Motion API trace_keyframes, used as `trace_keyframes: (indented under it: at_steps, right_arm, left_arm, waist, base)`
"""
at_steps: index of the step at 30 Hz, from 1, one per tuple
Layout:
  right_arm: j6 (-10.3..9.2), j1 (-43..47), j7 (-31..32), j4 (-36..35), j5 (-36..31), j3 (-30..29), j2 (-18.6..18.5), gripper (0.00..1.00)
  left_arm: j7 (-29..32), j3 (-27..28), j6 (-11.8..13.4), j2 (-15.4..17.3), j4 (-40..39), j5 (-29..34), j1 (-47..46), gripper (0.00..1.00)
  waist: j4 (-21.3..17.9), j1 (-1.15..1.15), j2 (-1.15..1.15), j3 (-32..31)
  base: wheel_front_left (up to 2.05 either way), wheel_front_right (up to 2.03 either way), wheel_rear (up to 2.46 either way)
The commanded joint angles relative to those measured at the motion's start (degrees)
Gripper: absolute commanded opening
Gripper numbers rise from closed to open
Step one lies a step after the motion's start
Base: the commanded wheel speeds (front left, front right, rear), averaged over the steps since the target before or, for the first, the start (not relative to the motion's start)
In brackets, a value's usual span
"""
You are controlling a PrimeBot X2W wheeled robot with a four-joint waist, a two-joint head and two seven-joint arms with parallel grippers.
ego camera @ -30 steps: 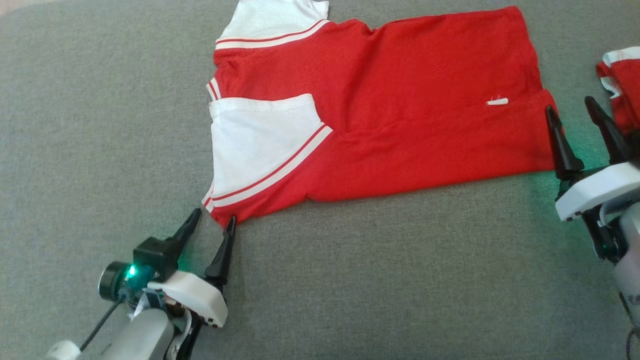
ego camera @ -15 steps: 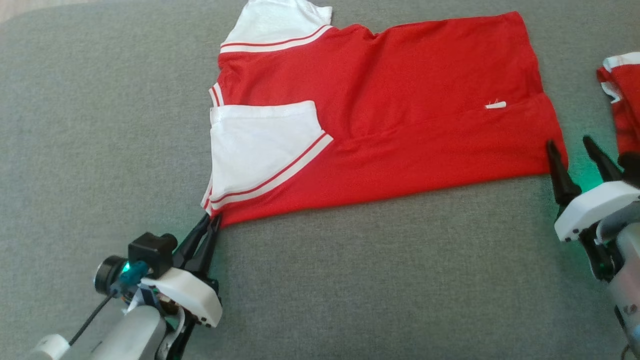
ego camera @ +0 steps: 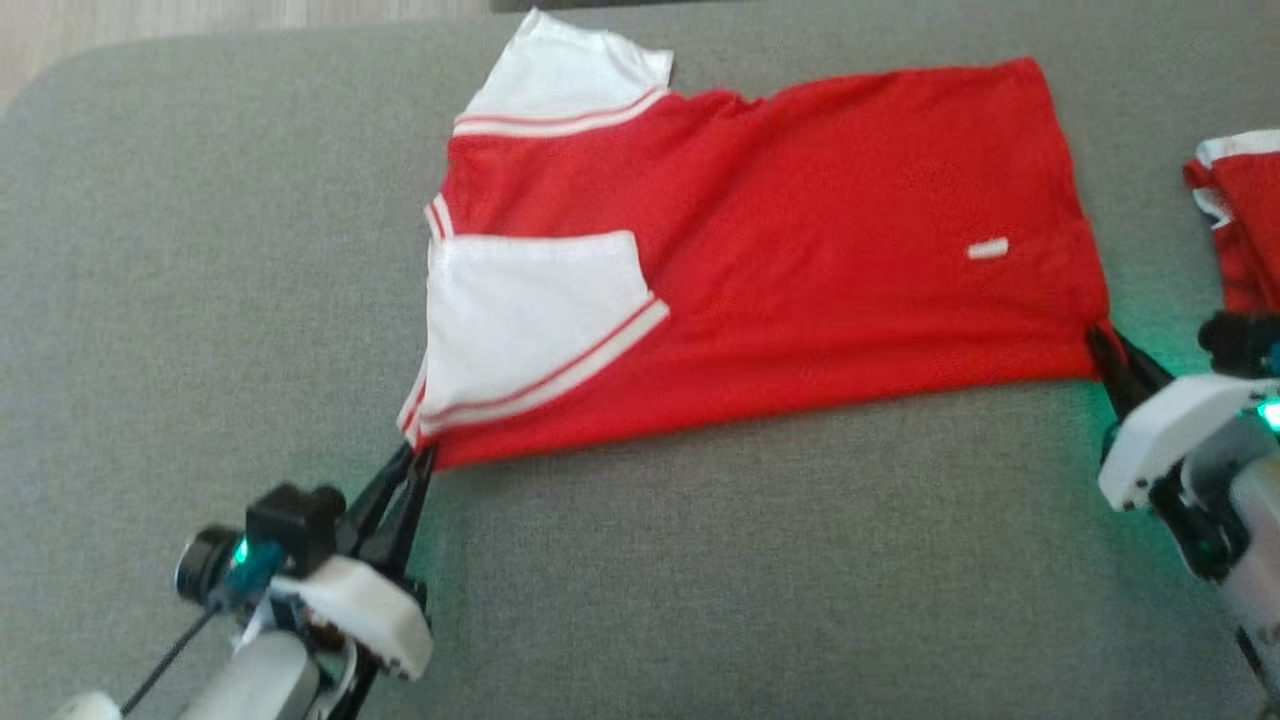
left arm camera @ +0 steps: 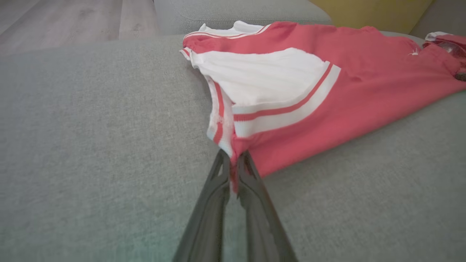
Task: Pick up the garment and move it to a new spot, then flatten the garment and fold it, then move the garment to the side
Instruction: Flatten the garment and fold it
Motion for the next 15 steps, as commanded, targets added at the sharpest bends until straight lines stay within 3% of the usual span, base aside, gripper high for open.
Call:
trace_keyframes:
  at_steps: [1,8,15]
  right_arm:
    - [0.39,3.45,0.11,-2.19,1.02,0.77,-3.13,0.00]
    - [0.39,11.54,1.05,-7.01,2.32,0.20,-6.46,0.00]
    - [0.39,21.49,2.14,-13.12,2.07,-4.37,-7.70,0.00]
  left_arm:
    - [-0.50,1.86,0.43,2.97,-1.80,-0.23,1.85,0.00]
    - [0.49,1.48,1.59,4.98,-5.94,-1.67,8.69,0.00]
    - [1.26,0.45,3.04,5.43,-10.01,-2.74,14.35,0.00]
  waist:
    - [-0.33,0.00,0.00,-1.74]
    - [-0.19,0.00,0.00,-5.10]
    - [0.15,0.00,0.00,-6.17]
  base:
    - [0.00,0.00,0.00]
    - [0.00,0.00,0.00]
    - [0.00,0.00,0.00]
